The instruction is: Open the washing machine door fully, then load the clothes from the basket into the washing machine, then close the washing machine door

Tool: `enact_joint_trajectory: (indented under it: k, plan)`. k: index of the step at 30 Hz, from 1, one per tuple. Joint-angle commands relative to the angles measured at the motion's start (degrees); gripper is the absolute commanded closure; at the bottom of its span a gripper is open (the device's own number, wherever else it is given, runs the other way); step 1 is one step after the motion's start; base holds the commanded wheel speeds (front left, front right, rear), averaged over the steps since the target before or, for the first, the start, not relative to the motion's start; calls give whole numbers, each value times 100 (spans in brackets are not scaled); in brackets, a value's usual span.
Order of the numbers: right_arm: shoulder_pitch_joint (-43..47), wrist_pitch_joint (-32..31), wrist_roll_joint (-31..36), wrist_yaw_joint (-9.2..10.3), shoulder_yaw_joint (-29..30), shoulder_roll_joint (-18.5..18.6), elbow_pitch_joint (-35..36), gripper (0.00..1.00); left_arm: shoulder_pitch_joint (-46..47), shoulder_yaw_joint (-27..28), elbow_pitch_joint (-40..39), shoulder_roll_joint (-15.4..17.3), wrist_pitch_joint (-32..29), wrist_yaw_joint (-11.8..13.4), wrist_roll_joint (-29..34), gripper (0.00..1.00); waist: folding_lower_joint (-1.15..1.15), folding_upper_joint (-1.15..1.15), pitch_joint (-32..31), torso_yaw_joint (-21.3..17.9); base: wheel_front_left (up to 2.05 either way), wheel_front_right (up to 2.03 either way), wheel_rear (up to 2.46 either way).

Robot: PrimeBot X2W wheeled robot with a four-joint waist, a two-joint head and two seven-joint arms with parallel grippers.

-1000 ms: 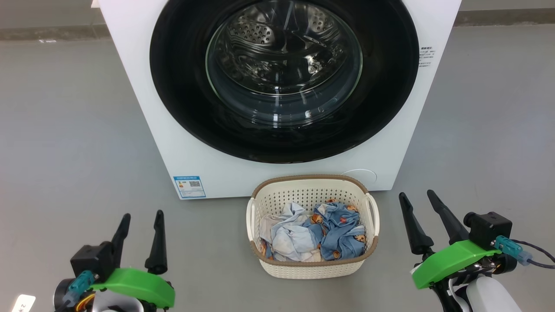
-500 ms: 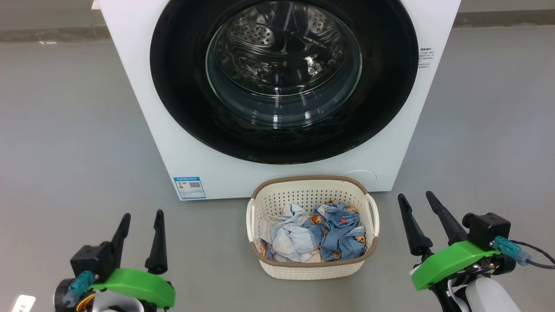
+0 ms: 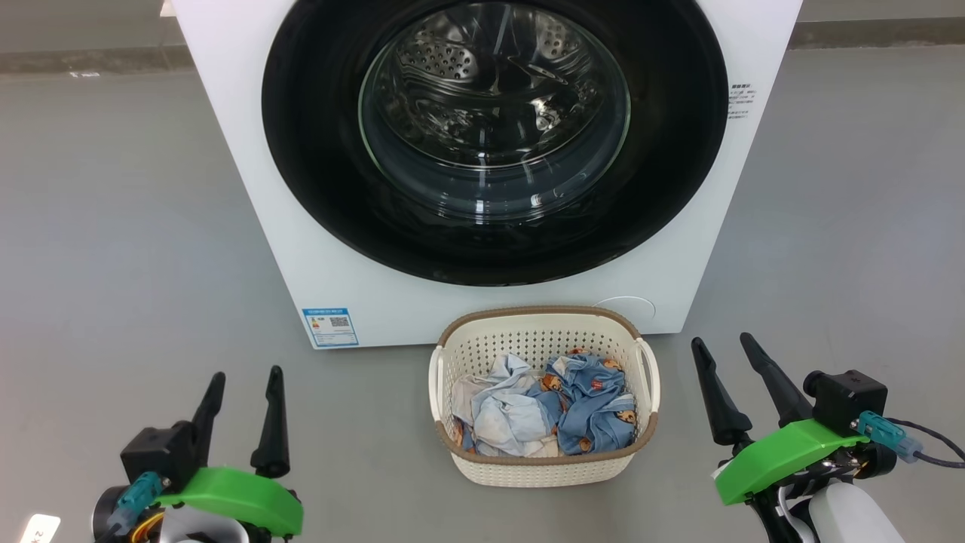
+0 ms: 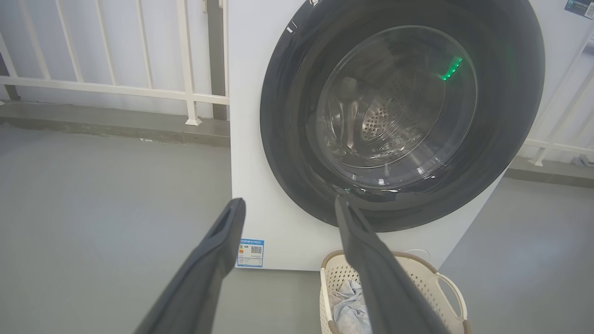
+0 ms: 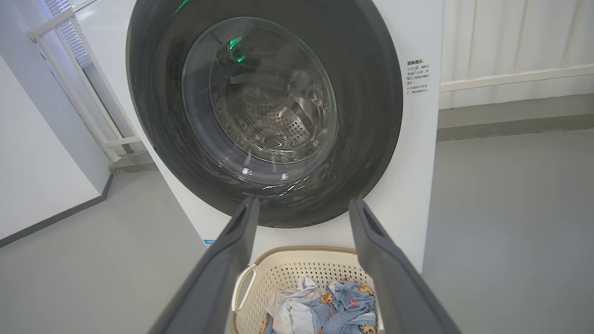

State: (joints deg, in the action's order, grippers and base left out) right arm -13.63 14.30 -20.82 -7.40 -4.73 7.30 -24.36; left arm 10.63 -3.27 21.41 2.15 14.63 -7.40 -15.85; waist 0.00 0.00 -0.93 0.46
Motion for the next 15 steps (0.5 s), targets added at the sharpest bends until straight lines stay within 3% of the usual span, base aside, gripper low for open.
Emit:
enact_joint_trajectory:
  k: [1,15]
  plan:
    - [-207,70,-24,-9,-140,12,130,0,237,198,-110,80,37,-9,54,0,0,0,-2,-1,0,0,0]
    - [-230,70,-44,-9,-161,28,113,0,250,205,-114,77,37,-9,54,0,0,0,1,-3,0,0,0]
